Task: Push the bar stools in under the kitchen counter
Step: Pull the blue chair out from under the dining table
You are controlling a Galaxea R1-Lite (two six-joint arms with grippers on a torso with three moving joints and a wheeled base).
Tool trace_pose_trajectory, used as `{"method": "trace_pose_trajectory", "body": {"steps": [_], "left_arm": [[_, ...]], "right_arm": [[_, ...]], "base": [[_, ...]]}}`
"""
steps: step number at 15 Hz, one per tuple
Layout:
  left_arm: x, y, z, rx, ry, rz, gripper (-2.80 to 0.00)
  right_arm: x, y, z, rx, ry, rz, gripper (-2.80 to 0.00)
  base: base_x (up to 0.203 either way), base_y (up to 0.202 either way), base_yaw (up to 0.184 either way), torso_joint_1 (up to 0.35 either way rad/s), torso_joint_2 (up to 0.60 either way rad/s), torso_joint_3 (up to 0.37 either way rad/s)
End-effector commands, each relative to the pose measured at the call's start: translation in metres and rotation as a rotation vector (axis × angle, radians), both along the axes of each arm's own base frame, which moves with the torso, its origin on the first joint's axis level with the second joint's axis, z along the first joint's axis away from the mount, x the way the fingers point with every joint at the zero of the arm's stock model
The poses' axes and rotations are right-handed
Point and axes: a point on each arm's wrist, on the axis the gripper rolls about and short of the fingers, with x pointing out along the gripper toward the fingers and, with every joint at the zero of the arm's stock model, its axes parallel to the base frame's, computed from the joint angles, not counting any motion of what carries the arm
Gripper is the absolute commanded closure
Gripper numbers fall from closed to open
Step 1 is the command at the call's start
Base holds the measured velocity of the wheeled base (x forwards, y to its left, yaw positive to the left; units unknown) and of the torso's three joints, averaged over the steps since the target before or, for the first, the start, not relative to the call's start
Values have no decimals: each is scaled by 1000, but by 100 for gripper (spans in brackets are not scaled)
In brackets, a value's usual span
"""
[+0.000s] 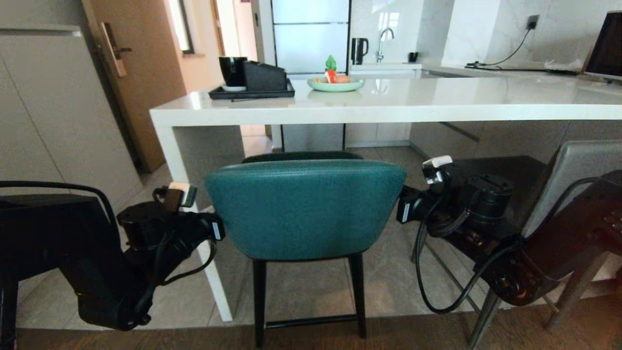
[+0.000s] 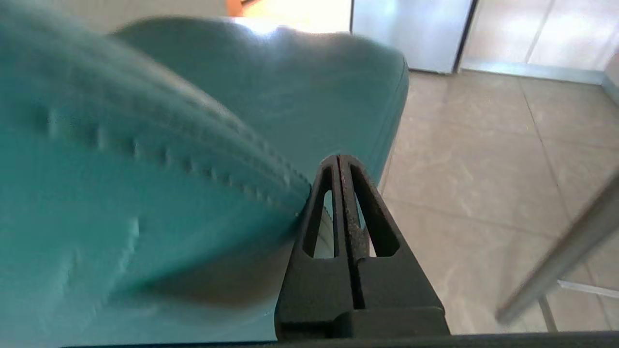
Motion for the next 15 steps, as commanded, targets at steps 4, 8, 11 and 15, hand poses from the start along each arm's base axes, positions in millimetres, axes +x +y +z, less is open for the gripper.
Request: {"method": "trace_pose_trajectory", "body": {"steps": [4, 8, 11, 15], "left_arm": [[4, -1, 6, 19, -48, -1, 0], [14, -2, 10, 13, -81, 2, 0], [19, -2, 15, 7, -108, 2, 0], [21, -1, 17, 5, -117, 7, 0]], "right_arm": [[9, 1, 7, 8, -18, -19, 0], [0, 20, 24, 13, -41, -14, 0], [-13, 29, 37, 10, -37, -13, 0], [-27, 39, 51, 15, -40, -9, 0]], "base": [[-16, 0, 0, -2, 0, 3], [0, 0, 0, 0, 0, 0], [0, 0, 0, 0, 0, 0], [0, 0, 0, 0, 0, 0]]}}
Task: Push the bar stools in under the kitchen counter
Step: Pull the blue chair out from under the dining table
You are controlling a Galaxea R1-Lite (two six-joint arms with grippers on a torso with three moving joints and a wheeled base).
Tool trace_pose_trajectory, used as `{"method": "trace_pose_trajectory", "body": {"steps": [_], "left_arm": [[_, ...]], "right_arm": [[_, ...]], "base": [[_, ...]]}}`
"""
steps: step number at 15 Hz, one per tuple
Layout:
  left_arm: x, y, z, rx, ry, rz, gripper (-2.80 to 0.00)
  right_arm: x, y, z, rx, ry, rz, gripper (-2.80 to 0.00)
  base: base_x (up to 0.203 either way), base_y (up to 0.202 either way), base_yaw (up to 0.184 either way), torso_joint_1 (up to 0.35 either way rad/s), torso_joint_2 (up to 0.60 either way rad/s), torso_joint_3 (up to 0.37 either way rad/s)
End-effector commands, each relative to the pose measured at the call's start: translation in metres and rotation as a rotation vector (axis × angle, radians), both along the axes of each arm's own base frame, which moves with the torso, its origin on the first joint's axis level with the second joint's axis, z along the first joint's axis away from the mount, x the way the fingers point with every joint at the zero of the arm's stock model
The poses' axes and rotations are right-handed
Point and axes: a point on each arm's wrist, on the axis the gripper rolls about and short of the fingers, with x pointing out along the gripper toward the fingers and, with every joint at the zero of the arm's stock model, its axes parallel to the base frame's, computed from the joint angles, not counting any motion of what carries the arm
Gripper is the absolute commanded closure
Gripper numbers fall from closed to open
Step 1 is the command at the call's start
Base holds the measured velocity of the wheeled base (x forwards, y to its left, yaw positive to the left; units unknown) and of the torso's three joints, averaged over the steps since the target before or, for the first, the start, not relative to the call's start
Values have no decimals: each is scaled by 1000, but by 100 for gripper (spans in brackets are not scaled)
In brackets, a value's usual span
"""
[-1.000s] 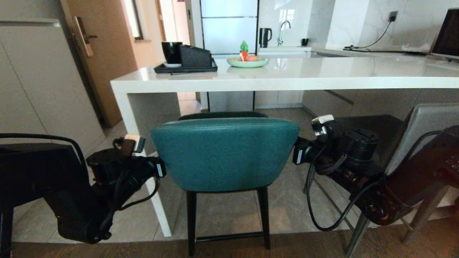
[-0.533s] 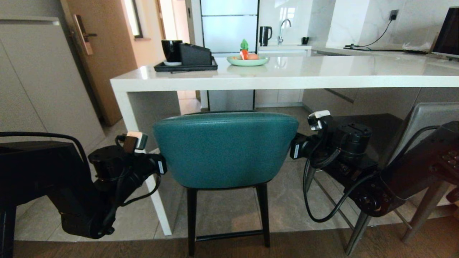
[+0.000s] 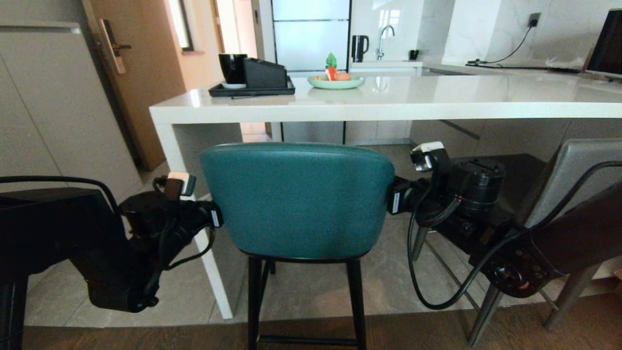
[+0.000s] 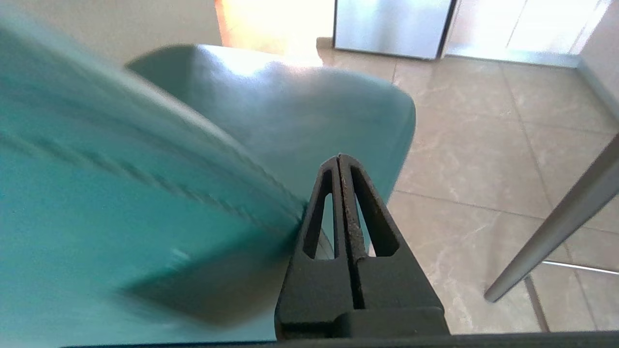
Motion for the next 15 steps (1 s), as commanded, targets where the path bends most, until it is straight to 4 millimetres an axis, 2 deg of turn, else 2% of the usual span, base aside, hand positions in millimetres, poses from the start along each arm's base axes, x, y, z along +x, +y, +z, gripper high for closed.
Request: {"method": "trace_pose_trajectory", "body": {"steps": [1, 3, 6, 10, 15], "left_arm": [[-1, 0, 2, -4, -12, -2, 0], [-9, -1, 2, -1, 6, -9, 0], [-38, -4, 1, 11, 66, -36, 0], [-75, 2, 1, 27, 137, -42, 0], [-93, 4, 14, 25, 114, -52, 0]], "right_arm": [[-10, 3, 14, 23, -37, 4, 0], [-9, -1, 11, 22, -25, -9, 0], [-5, -6, 5, 59, 12, -29, 0], [6, -14, -11, 55, 56, -60, 0], [7, -15, -24, 42, 91, -66, 0]], "base": [[0, 0, 0, 0, 0, 0], [0, 0, 0, 0, 0, 0], [0, 0, 0, 0, 0, 0], [0, 0, 0, 0, 0, 0], [0, 0, 0, 0, 0, 0]]}}
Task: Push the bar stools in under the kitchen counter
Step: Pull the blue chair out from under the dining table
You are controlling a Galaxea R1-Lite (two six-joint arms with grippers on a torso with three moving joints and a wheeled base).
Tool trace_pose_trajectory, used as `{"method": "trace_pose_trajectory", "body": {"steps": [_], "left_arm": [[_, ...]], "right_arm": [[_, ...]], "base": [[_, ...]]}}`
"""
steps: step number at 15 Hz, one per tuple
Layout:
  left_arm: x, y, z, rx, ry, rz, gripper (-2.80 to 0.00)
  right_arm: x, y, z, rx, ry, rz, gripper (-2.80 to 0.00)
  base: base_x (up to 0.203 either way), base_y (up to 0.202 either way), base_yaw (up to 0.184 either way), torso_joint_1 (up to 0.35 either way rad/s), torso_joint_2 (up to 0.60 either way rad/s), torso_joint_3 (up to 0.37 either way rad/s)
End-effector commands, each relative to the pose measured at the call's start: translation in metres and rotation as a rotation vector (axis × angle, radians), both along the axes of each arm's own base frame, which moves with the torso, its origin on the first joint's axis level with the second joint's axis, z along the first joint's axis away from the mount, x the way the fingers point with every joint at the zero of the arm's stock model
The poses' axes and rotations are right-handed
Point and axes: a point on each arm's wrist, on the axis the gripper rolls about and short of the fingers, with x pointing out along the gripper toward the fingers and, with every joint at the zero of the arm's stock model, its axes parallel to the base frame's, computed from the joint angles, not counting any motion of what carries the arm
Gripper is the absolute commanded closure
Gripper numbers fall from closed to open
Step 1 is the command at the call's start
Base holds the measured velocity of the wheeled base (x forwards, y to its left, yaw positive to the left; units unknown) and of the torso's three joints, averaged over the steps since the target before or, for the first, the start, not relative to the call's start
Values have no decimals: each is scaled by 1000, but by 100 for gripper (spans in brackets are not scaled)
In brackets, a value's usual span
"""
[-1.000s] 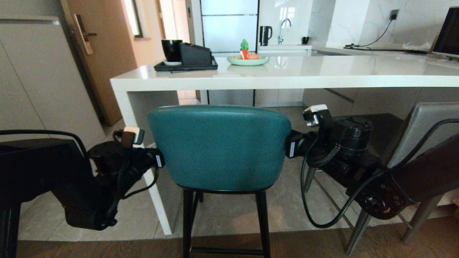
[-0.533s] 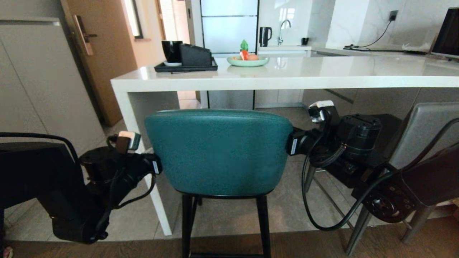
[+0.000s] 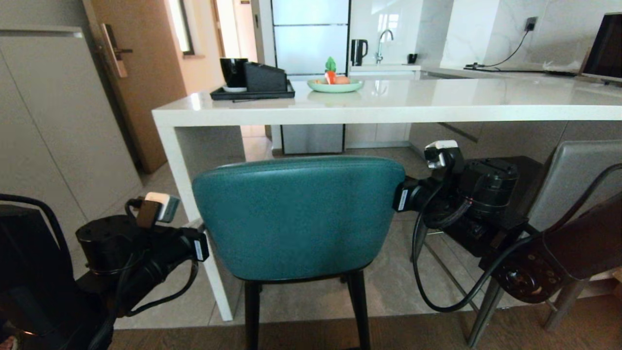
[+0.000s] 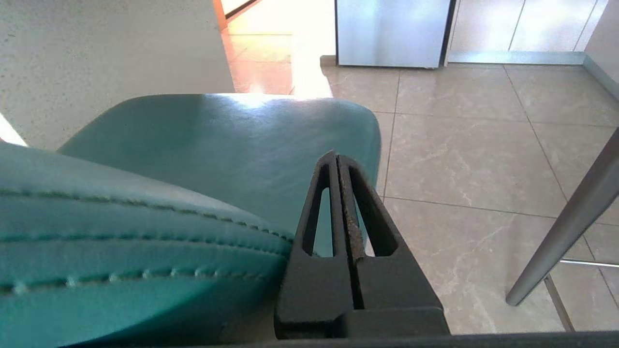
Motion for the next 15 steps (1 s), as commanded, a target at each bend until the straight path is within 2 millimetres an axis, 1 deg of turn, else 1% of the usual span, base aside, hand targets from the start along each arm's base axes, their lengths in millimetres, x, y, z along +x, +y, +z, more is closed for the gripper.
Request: {"method": "trace_pose_trajectory", "body": {"steps": [1, 3, 4, 5, 6, 9, 10, 11, 12, 14, 15], "left_arm": [[-5, 2, 11, -12, -43, 2, 0], [-4, 3, 9, -11, -35, 7, 0], [-2, 2, 8, -11, -32, 6, 0], [-1, 2, 6, -10, -29, 5, 0], [2, 1, 5, -11, -30, 4, 0], [10, 1, -1, -10, -16, 11, 0], [12, 1, -4, -9, -8, 12, 0], [12, 2, -5, -9, -3, 14, 0], [12, 4, -5, -10, -3, 20, 0], [12, 8, -4, -12, -4, 37, 0], [13, 11, -4, -13, -3, 44, 0]], "right_arm": [[5, 2, -14, -16, 27, -8, 0], [4, 4, -16, -12, 16, -4, 0], [0, 7, -15, -13, 13, 8, 0], [-7, 11, -14, -12, 9, 24, 0], [-18, 15, -9, -8, -5, 51, 0], [-46, 22, 14, 17, -57, 110, 0], [-54, 23, 18, 19, -59, 126, 0], [-58, 22, 17, 13, -49, 131, 0], [-59, 16, 12, 4, -30, 120, 0], [-52, -11, 9, 0, -12, 59, 0], [-52, -18, 10, 2, -9, 52, 0]], "base": [[0, 0, 0, 0, 0, 0], [0, 0, 0, 0, 0, 0], [0, 0, 0, 0, 0, 0], [0, 0, 0, 0, 0, 0], [0, 0, 0, 0, 0, 0], [0, 0, 0, 0, 0, 0], [0, 0, 0, 0, 0, 0], [0, 0, 0, 0, 0, 0], [0, 0, 0, 0, 0, 0], [0, 0, 0, 0, 0, 0], [0, 0, 0, 0, 0, 0]]}}
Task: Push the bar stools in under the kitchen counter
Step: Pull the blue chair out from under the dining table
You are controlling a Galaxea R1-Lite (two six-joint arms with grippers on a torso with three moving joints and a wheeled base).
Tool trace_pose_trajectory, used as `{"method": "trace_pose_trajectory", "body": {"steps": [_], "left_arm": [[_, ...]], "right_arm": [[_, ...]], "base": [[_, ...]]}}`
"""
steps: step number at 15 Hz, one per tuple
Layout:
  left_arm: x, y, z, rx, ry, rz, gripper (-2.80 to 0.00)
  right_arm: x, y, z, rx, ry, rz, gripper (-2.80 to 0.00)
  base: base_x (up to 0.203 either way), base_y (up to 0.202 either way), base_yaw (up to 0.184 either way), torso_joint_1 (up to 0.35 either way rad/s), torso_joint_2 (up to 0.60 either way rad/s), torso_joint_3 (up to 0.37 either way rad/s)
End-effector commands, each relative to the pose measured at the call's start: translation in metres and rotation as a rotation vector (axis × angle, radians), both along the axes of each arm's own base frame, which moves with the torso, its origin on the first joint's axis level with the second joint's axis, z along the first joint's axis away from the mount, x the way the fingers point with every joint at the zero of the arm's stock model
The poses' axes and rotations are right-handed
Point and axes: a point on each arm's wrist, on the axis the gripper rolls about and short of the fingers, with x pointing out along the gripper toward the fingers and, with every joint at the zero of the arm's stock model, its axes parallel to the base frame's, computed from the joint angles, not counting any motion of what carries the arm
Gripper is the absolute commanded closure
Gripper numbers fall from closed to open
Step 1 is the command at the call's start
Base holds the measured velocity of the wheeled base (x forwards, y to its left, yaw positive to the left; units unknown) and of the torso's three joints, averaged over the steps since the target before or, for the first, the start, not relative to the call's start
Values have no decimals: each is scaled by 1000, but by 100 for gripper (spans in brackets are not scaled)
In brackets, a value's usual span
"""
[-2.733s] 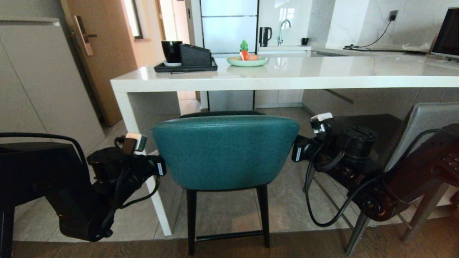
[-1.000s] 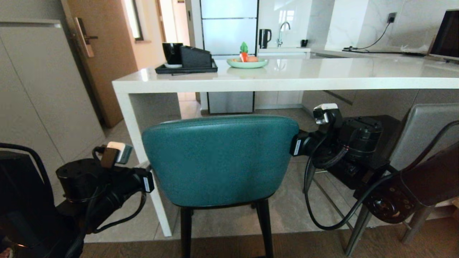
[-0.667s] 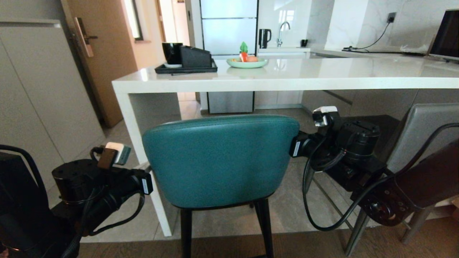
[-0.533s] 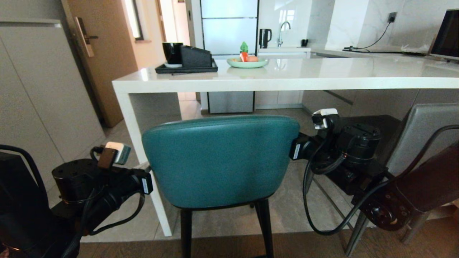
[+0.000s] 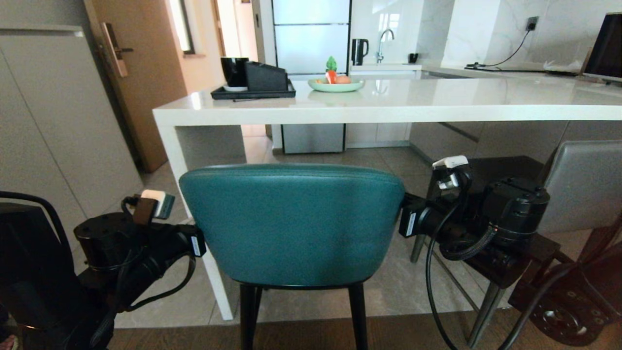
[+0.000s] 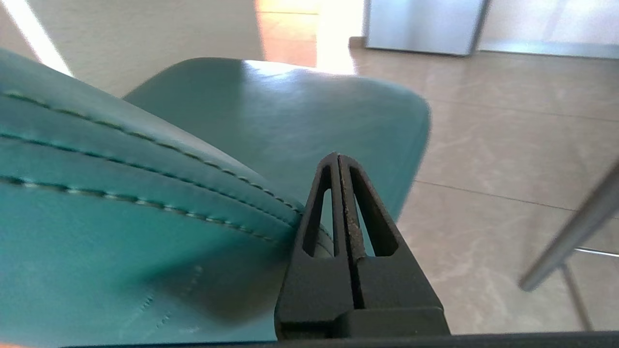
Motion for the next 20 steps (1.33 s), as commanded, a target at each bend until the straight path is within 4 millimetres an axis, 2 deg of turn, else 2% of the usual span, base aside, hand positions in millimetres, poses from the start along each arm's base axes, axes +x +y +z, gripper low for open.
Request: {"method": "trace_pose_trajectory", "body": {"steps": [1, 4, 8, 12, 15, 18, 20], "left_arm": [[2, 5, -4, 1, 16, 18, 0], [3, 1, -6, 2, 19, 3, 0], [-30, -4, 4, -7, 36, -43, 0], [-55, 0, -3, 10, 98, -52, 0], [-48, -2, -4, 8, 94, -49, 0], [-45, -2, -3, -7, 88, -45, 0], [-44, -2, -2, -16, 89, -44, 0]], "right_arm": [[-2, -16, 5, 8, -11, -51, 0], [-3, -16, 7, 10, -17, -51, 0], [4, -17, -2, -2, 8, -64, 0], [11, -20, -12, -13, 30, -82, 0], [3, -21, -5, -3, 3, -76, 0], [-16, -23, -2, -4, 6, -55, 0], [-16, -24, -2, -4, 8, -59, 0]], "base": [[0, 0, 0, 0, 0, 0], [0, 0, 0, 0, 0, 0], [0, 0, 0, 0, 0, 0], [0, 0, 0, 0, 0, 0], [0, 0, 0, 0, 0, 0], [0, 0, 0, 0, 0, 0], [0, 0, 0, 0, 0, 0]]}}
